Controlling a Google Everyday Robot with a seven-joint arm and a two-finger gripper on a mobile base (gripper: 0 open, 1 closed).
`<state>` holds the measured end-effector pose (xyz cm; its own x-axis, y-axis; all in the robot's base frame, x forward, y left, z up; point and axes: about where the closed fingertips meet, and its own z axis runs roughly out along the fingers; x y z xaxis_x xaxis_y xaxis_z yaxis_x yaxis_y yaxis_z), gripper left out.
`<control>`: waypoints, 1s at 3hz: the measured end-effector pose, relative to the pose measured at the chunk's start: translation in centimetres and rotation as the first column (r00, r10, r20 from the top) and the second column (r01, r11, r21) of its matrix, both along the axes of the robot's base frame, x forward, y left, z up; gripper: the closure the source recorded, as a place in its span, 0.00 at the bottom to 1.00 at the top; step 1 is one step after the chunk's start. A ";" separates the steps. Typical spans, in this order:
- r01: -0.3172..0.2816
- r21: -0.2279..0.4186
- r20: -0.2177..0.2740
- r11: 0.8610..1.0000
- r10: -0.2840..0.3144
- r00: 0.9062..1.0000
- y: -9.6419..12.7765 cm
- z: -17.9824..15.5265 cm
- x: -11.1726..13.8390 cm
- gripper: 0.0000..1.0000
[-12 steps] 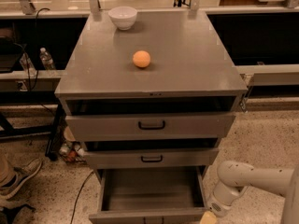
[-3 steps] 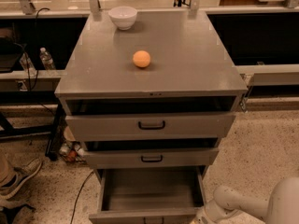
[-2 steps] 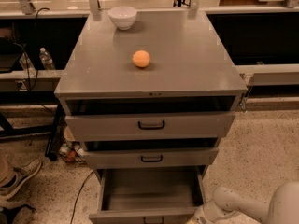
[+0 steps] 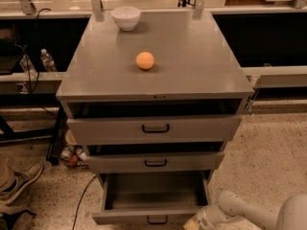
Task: Close bottom drawer
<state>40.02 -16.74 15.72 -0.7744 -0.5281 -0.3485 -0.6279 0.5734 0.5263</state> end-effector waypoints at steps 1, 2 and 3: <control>-0.005 0.012 0.016 1.000 0.005 1.000 0.5 -0.1 0.5 1.00; -0.018 0.030 0.058 0.999 0.016 0.998 1.3 -0.1 1.8 1.00; -0.037 0.044 0.123 0.998 0.031 0.992 2.5 -0.2 4.3 1.00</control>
Offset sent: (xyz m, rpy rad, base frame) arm 0.0387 0.0176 0.0025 0.0479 -0.1158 0.0261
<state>44.36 -14.23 15.53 -0.7064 -0.5345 -0.4640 -0.7078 0.5273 0.4701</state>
